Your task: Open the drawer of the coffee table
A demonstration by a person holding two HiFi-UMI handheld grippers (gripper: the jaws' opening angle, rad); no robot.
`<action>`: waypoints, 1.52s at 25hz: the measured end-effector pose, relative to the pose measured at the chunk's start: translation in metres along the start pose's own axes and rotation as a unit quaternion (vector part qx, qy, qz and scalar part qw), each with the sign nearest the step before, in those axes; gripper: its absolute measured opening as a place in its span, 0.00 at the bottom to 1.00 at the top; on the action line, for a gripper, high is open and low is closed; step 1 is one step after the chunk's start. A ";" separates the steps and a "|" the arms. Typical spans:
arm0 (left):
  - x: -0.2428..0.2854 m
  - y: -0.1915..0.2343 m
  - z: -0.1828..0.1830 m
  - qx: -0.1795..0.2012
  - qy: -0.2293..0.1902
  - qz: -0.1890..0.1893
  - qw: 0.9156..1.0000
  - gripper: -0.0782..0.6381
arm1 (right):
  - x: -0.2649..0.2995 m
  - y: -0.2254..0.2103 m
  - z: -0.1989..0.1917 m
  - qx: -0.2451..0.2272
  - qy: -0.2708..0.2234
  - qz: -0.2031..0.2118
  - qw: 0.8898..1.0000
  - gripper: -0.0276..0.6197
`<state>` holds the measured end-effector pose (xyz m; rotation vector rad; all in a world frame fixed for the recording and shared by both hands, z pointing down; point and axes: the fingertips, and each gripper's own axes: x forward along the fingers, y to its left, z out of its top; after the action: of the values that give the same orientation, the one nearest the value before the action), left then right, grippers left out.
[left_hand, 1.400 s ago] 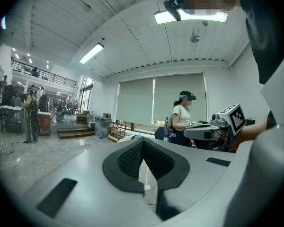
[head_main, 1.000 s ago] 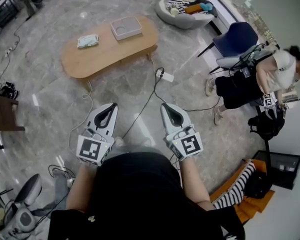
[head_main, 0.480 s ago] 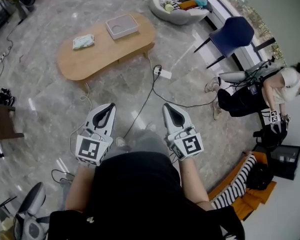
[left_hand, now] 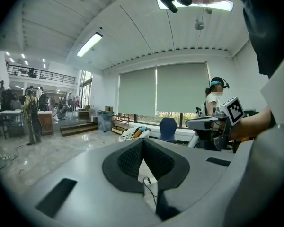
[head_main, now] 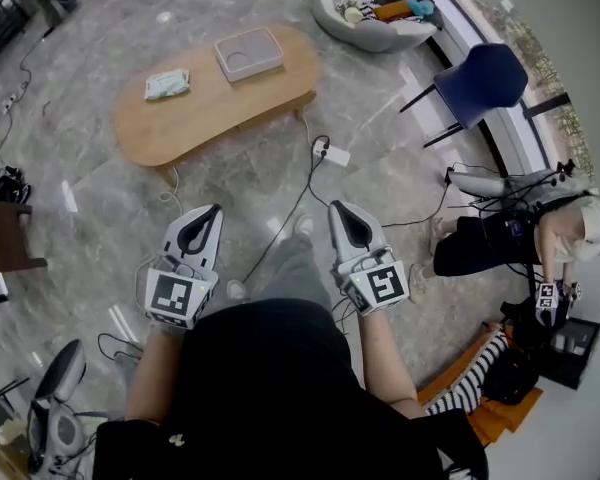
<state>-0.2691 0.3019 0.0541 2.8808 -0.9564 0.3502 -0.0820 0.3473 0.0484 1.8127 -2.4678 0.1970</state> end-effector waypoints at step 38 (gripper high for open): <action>0.278 0.036 -0.001 -0.083 0.098 0.150 0.980 0.12 | 0.172 -0.286 -0.032 0.020 0.075 0.146 0.986 0.04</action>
<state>-0.0739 0.1123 0.1229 2.4986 -1.3146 0.5376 0.1382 0.1057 0.1204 1.3806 -2.6235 0.3866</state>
